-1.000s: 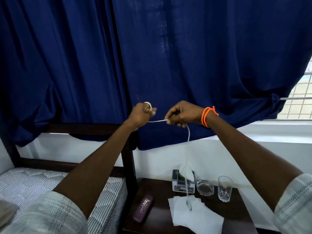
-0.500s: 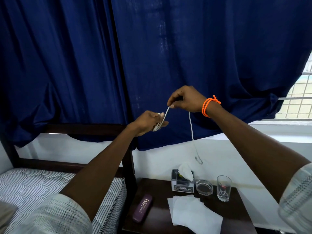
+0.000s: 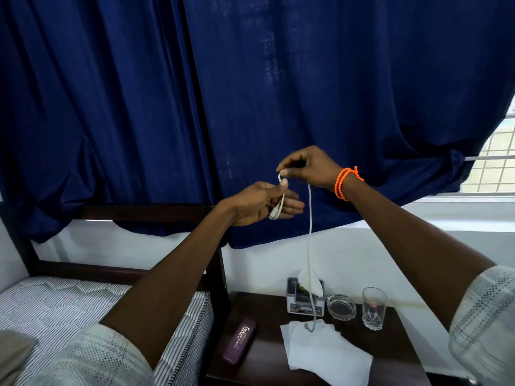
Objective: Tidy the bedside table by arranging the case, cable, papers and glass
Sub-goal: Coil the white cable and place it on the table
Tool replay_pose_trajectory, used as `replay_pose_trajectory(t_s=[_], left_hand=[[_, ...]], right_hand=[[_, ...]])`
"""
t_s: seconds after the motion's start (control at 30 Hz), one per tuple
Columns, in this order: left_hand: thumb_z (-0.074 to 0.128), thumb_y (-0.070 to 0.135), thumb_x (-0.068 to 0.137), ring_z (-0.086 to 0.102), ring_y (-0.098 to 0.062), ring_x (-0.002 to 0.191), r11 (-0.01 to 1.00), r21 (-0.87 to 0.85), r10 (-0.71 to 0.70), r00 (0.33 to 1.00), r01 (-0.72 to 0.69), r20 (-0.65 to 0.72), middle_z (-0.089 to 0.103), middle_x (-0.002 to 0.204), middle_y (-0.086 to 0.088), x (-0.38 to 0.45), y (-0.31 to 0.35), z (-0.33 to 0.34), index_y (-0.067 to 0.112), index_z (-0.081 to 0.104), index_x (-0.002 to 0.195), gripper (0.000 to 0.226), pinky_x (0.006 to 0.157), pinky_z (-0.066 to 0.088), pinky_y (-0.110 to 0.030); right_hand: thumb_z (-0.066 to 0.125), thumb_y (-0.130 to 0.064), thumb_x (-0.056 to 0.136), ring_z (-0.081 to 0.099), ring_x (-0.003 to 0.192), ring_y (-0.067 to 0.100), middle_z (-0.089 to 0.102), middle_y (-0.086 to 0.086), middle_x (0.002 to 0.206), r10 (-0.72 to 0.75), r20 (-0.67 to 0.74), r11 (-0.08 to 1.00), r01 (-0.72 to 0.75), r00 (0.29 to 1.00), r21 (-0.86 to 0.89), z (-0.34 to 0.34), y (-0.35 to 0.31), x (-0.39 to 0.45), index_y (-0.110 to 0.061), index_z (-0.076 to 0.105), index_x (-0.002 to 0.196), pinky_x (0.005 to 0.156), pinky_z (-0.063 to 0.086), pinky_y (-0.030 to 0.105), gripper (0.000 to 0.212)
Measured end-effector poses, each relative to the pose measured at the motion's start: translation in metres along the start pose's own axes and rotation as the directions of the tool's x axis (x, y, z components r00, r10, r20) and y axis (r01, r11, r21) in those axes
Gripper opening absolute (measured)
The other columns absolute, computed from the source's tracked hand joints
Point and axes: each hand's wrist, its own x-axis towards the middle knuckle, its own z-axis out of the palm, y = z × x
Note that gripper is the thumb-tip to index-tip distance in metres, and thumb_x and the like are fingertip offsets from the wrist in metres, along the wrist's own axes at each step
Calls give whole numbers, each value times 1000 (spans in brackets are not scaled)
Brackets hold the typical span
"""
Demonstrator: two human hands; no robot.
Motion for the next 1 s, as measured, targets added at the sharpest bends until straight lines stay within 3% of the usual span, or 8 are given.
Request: replay_pose_trajectory(t_s=[0.17,0.27,0.33,0.5,0.63,0.77,0.87,1.0], left_hand=[[50,32,106,68,-38,120,969,-212,134,991,-127,19,69,125,-28,3,5,2,-9,64,126,48,99,58,-43],[50,32,106,69,-36,117,945,-273,189,982,-181,4,71,121,-27,6,10,4,-9,68,121,47,97,58,-42],[48,32,106,70,-35,115,928,-306,218,976,-212,-16,72,120,-26,9,13,6,-8,69,119,47,96,59,-40],[40,33,109,69,-30,119,847,-381,282,921,-371,-270,71,123,-21,21,16,3,-10,57,129,50,107,53,-41],[43,30,109,59,-27,132,927,-131,254,844,-353,-472,63,137,-21,27,11,-16,-8,50,139,49,117,42,-40],[47,31,108,64,-21,122,969,203,233,807,-143,-543,71,126,-12,27,-5,-22,7,65,117,32,109,47,-38],[48,40,106,63,-19,92,829,557,309,784,56,-539,70,94,-4,27,-14,-25,8,73,98,41,87,50,-40],[47,40,106,51,-17,65,665,728,352,790,166,-502,61,74,-8,25,-22,-23,9,64,78,46,66,43,-40]], right_hand=[[66,-10,95,72,94,13,77,3,98,49,-24,934,-37,999,356,16,14,-14,-8,75,104,79,58,25,13],[49,5,97,71,85,16,76,6,93,162,-24,838,-124,987,531,29,22,-23,-10,74,106,72,60,30,31],[41,7,96,67,72,15,74,7,85,233,-18,808,-183,972,560,38,25,-29,-15,76,104,58,54,27,42],[64,-19,97,60,51,15,72,6,73,297,65,820,-290,953,494,56,27,-42,-12,73,99,45,50,27,11],[70,-26,92,57,48,13,69,7,67,257,68,916,-265,964,300,56,23,-45,-8,75,96,45,49,27,19],[71,-16,89,61,50,14,72,7,69,196,114,978,-203,974,51,45,11,-39,-9,75,92,46,52,27,9],[71,-12,84,64,51,14,73,10,72,165,134,984,-154,977,-86,30,0,-30,-13,76,90,47,52,25,8],[71,-6,80,63,51,11,73,9,73,133,213,967,-79,968,-243,14,-15,-19,-16,75,92,47,51,23,16]])
